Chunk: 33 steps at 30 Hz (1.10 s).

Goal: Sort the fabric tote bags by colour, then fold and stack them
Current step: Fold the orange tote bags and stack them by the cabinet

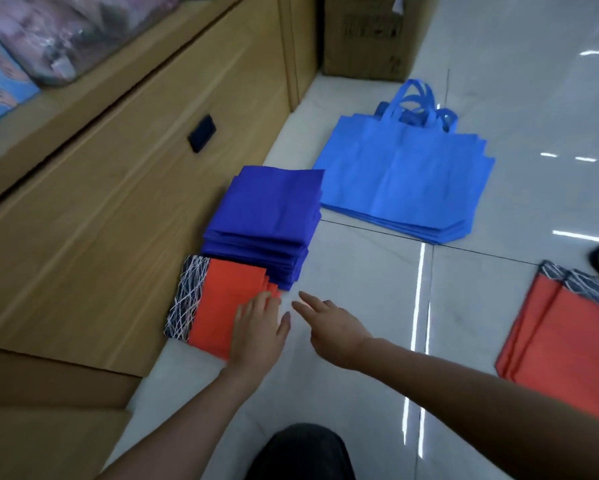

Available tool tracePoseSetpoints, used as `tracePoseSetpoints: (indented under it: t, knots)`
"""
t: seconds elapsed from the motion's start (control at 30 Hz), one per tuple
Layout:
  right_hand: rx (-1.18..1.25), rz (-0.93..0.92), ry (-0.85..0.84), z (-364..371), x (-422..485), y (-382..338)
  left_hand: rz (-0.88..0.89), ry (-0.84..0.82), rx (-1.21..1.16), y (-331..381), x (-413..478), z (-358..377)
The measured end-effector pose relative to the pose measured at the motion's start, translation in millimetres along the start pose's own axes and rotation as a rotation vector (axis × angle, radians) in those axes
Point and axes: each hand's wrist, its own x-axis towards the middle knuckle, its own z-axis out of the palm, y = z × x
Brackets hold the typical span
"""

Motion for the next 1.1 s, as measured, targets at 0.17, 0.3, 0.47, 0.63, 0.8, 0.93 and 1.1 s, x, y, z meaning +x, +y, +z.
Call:
tracePoseSetpoints:
  t: [0.17,0.3,0.47,0.63,0.8,0.93,1.1]
  knots:
    - [0.026,0.24,0.012,-6.3,-83.2,66.0,0.274,-0.191,-0.075,79.0,7.4,18.8]
    - [0.039,0.428,0.066,3.5,-153.2,118.3,0.389,-0.374,-0.123,143.7,1.3,48.2]
    - [-0.003,0.785,0.24,47.2,-234.2,173.0,0.486,-0.5,-0.127,199.1,-14.5,86.9]
    - [0.222,1.13,0.302,105.8,-274.4,195.1,0.524,-0.533,-0.1,210.4,-22.5,120.0]
    - [0.203,0.831,0.225,128.6,-268.5,187.0,0.744,-0.451,-0.08,200.7,-31.0,133.9]
    - [0.078,0.617,0.185,119.1,-255.1,183.5,0.838,-0.377,-0.02,209.0,-28.1,127.4]
    - [-0.039,0.46,0.51,128.1,-259.8,182.7,0.81,-0.399,-0.049,207.8,-14.4,130.0]
